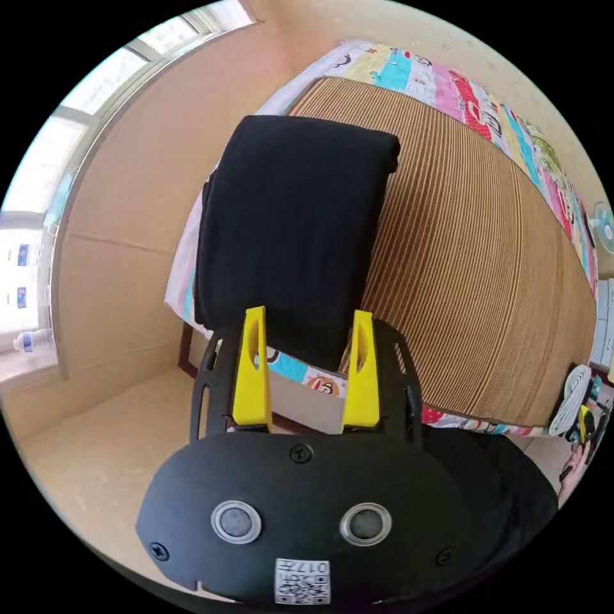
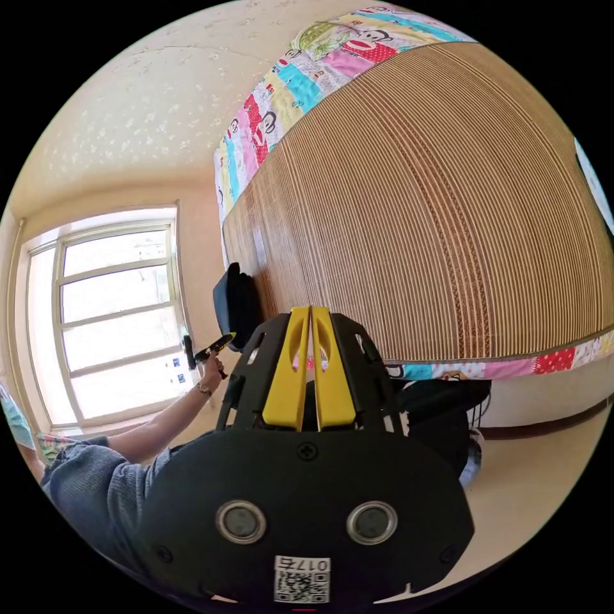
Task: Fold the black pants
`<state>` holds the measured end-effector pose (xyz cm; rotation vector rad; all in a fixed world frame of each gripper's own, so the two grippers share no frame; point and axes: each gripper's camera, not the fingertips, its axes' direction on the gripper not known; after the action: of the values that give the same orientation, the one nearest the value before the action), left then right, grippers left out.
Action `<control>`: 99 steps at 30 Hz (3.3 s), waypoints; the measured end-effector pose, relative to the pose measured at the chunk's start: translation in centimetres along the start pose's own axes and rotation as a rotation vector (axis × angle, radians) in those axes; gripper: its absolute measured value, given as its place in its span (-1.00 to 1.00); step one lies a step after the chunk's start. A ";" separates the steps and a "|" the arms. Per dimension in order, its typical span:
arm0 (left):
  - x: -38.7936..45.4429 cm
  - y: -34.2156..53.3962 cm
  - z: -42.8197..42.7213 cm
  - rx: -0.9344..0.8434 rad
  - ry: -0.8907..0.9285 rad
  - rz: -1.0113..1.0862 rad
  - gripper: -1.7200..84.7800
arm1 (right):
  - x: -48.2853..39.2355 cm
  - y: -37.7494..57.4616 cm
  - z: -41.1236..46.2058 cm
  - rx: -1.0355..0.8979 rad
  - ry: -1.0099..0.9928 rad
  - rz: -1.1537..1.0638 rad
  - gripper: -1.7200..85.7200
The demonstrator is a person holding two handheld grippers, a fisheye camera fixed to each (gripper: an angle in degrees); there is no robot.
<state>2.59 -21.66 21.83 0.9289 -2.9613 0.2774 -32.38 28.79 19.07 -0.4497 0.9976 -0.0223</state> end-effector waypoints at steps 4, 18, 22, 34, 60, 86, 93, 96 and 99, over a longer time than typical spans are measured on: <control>2.8 2.2 2.4 -0.137 -0.283 0.131 -0.69 | 0.6 0.3 -2.4 0.035 -0.030 0.014 -0.95; -18.4 12.4 -18.8 0.455 1.139 0.004 -0.85 | 4.3 -2.3 -9.1 0.086 -0.101 -0.130 -0.95; -16.2 17.8 -30.5 0.688 1.192 0.189 -0.85 | 3.9 -4.0 -10.1 0.039 -0.172 -0.240 -0.94; -4.4 46.4 -51.5 1.004 1.393 1.023 -0.84 | 5.0 -9.4 -13.8 -0.233 -0.872 -0.299 -0.53; 22.2 59.5 -24.2 0.244 0.903 1.165 -0.81 | -1.9 -9.0 -38.0 -0.230 -2.214 -1.659 -0.86; 22.3 44.0 -34.8 -0.198 1.744 0.759 -0.57 | -1.6 12.4 -25.4 -0.765 -1.083 -1.894 -0.87; 21.5 45.8 -36.2 -0.100 1.692 0.872 -0.49 | -1.8 19.4 -24.5 -0.753 -1.019 -2.170 -0.87; 23.0 47.8 -35.4 -0.171 1.645 0.850 -0.52 | -2.7 21.2 -23.6 -0.726 -0.930 -2.201 -0.86; 24.0 49.0 -34.0 -0.217 1.745 0.819 -0.70 | -3.8 22.6 -22.0 -0.776 -0.789 -2.189 -0.83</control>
<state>-45.99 10.35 49.26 -0.5095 -1.4205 0.4184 -56.57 42.31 3.58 -1.8779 -0.7089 -1.3275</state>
